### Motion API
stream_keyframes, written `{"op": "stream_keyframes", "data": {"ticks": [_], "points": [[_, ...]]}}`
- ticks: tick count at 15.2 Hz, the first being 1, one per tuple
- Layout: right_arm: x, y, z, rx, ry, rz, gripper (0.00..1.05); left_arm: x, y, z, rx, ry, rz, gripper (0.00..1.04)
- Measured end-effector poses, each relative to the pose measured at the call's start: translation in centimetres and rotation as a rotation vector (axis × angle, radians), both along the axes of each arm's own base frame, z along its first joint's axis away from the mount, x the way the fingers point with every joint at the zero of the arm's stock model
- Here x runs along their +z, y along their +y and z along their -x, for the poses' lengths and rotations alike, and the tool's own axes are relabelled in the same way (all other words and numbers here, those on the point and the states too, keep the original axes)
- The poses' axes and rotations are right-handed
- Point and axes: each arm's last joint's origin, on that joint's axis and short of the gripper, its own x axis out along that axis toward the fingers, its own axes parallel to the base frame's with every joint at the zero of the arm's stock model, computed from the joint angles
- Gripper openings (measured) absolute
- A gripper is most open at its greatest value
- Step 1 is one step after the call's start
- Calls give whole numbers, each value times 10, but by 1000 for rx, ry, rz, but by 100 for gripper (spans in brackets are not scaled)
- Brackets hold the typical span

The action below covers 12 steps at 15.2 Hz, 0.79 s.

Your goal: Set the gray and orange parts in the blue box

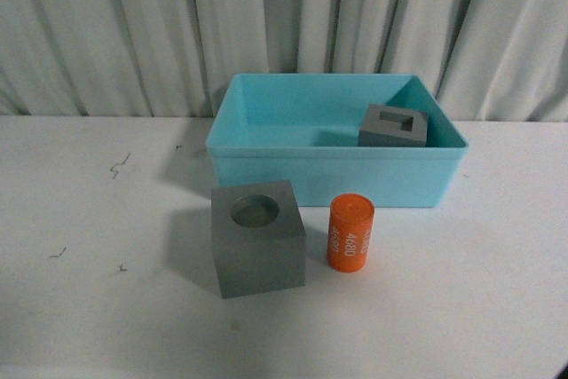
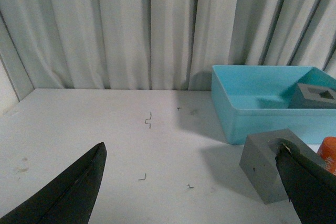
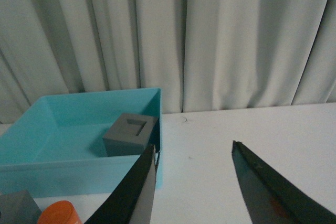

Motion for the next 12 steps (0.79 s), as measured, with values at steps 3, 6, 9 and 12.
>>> {"op": "stream_keyframes", "data": {"ticks": [3,6,9,12], "points": [[-12,-20,44,2,-1,36,2,0,0,0,0,-1,0,98],[-26,-35,60,-14,8,36,2,0,0,0,0,-1,0,98],[-26,-33,71,9,2,36,2,0,0,0,0,-1,0,98],[-23,-33,77,8,-5,36,2,0,0,0,0,-1,0,98]]}}
